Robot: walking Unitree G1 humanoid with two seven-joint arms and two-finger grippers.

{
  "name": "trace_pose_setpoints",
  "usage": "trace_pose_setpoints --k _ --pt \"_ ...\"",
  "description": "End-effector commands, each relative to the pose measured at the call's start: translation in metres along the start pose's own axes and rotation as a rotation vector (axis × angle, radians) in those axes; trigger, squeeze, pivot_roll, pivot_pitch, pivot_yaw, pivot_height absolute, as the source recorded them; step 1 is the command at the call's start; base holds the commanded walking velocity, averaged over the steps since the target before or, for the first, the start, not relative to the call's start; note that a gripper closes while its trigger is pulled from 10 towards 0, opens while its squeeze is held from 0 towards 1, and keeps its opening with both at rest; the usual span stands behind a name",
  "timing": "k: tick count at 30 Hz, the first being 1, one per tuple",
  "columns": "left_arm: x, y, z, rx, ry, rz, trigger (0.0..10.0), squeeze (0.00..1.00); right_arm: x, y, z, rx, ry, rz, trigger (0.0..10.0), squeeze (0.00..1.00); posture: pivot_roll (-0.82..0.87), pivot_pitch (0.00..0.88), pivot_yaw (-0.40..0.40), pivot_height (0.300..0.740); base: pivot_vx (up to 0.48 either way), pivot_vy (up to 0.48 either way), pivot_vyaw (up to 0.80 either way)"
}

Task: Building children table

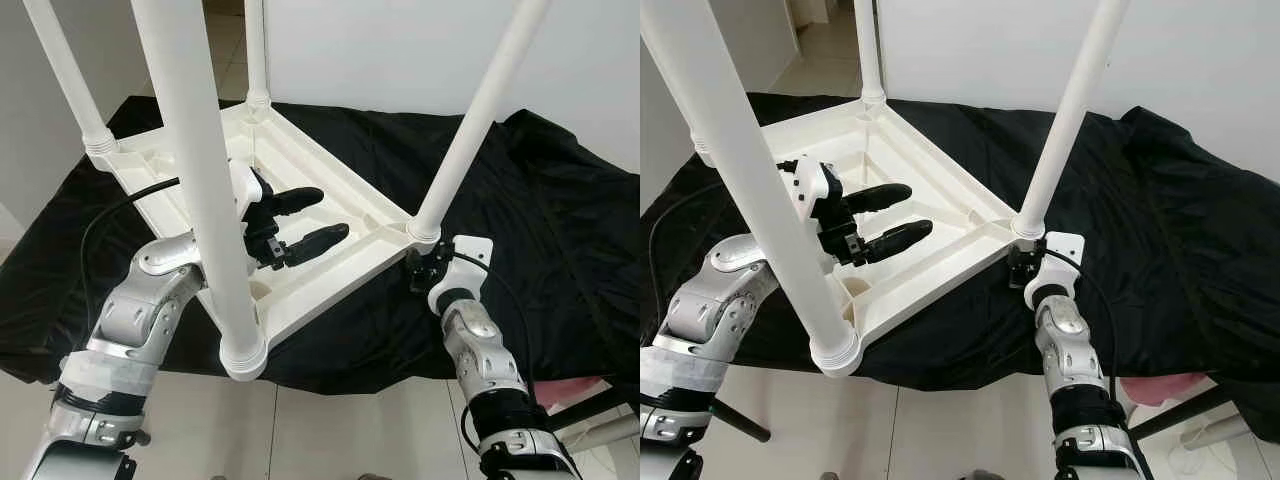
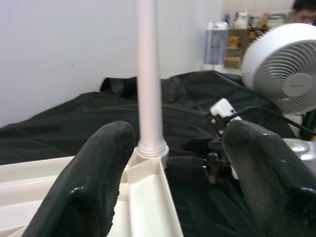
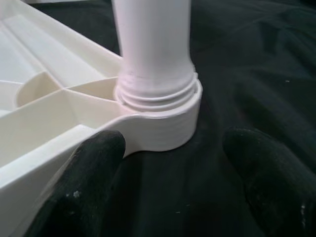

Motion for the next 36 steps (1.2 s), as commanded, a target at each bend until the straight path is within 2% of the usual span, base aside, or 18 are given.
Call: trace_pose_setpoints --k 1,3,5,7,9,16,18,22,24,25,28,36 --pt "0.003 0.000 0.000 -0.010 -0.001 -0.009 10.0 0.00 0.012 0.004 0.001 0.027 -0.039 0.015 10.0 0.00 -0.01 0.000 -0.032 0.740 0.000 0.000 0.00" --pt "-0.004 -0.007 0.007 -0.059 0.019 -0.043 10.0 0.00 0.020 0.007 0.006 0.051 -0.044 0.034 10.0 0.00 -0.01 0.000 -0.043 0.740 0.000 0.000 0.00" --pt "-0.004 -0.007 0.007 -0.059 0.019 -0.043 10.0 0.00 0.020 0.007 0.006 0.051 -0.044 0.034 10.0 0.00 -0.01 0.000 -0.043 0.740 0.000 0.000 0.00" --pt "-0.010 -0.012 0.017 -0.107 0.027 -0.065 10.0 0.00 0.027 0.006 0.013 0.057 -0.049 0.040 10.0 0.00 -0.01 0.000 -0.039 0.740 0.000 0.000 0.00" --pt "-0.012 -0.012 0.022 -0.121 0.039 -0.072 10.0 0.00 0.027 0.007 0.016 0.068 -0.032 0.042 10.0 0.00 -0.01 0.000 -0.040 0.740 0.000 0.000 0.00" --pt "-0.014 -0.017 0.035 -0.175 0.087 -0.064 10.0 0.00 0.012 0.011 0.026 0.106 0.106 0.014 10.0 0.00 -0.03 0.004 -0.027 0.740 0.000 0.000 0.00" --pt "-0.018 -0.025 0.047 -0.232 0.101 -0.081 10.0 0.00 0.007 0.015 0.029 0.119 0.150 0.013 10.0 0.00 -0.03 0.014 -0.021 0.740 0.000 0.000 0.00" --pt "-0.020 -0.029 0.053 -0.265 0.104 -0.093 10.0 0.00 0.006 0.016 0.030 0.124 0.162 0.016 10.0 0.00 -0.03 0.014 -0.021 0.740 0.000 0.000 0.00" --pt "-0.032 -0.039 0.067 -0.337 0.116 -0.106 10.0 0.00 0.007 0.018 0.031 0.132 0.174 0.028 10.0 0.00 -0.02 0.017 0.008 0.740 0.000 0.000 0.00" --pt "-0.032 -0.039 0.067 -0.337 0.116 -0.106 10.0 0.00 0.007 0.018 0.031 0.132 0.174 0.028 10.0 0.00 -0.02 0.017 0.008 0.740 0.000 0.000 0.00" --pt "-0.040 -0.052 0.082 -0.415 0.129 -0.106 10.0 0.00 0.011 0.021 0.033 0.151 0.146 0.027 10.0 0.00 -0.02 0.014 0.021 0.740 0.000 0.000 0.00" --pt "-0.034 -0.068 0.100 -0.522 0.093 -0.097 10.0 0.00 0.010 0.022 0.034 0.162 0.144 0.018 10.0 0.00 -0.02 0.019 0.026 0.740 0.000 0.000 0.00"
Point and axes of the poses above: a point about 5 cm out from each wrist's last joint towards the gripper, its own z axis pointing back from the gripper into the wrist, its own y axis along the axis of the wrist's last joint, x = y × z, the point moved 2 cm from there along -z, pointing out of the wrist towards the gripper, and after that the axes turned 11 degrees about -z, right-handed, at the moved point
